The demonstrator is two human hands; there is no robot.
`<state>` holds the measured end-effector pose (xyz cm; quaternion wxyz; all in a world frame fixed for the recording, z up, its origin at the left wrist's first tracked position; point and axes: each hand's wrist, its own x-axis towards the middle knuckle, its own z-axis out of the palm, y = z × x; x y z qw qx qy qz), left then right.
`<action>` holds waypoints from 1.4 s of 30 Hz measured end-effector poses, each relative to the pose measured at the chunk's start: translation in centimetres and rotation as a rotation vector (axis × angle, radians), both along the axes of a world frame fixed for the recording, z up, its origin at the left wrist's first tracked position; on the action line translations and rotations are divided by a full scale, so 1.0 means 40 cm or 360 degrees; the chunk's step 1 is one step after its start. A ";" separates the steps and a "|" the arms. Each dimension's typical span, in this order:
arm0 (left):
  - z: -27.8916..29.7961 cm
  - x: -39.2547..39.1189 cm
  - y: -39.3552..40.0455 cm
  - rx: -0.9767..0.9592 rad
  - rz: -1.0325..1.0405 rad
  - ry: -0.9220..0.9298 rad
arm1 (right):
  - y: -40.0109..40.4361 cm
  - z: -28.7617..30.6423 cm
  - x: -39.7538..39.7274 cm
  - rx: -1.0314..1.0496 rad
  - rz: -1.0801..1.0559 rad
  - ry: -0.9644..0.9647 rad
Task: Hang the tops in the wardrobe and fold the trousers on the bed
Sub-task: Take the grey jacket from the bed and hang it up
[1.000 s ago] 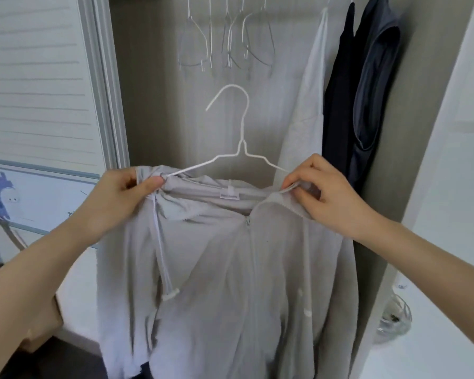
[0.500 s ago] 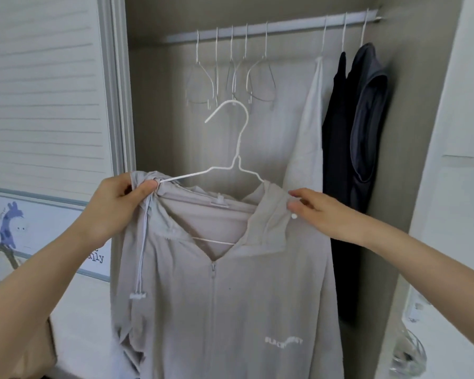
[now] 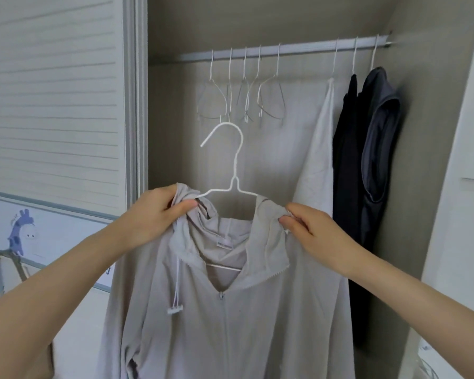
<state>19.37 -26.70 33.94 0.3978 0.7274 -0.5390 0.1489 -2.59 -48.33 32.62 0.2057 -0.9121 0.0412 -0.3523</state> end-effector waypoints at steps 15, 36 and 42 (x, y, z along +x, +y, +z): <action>0.059 0.064 -0.055 -0.0349 -0.0184 0.0573 | -0.007 0.055 -0.080 0.0895 0.0108 0.0204; 0.082 -0.082 -0.193 -0.0333 -0.0434 0.0778 | 0.089 0.252 -0.096 0.1519 -0.0491 -0.0436; 0.029 -0.190 -0.198 -0.0015 -0.0909 0.0484 | 0.070 0.316 0.066 0.1429 -0.0583 -0.0611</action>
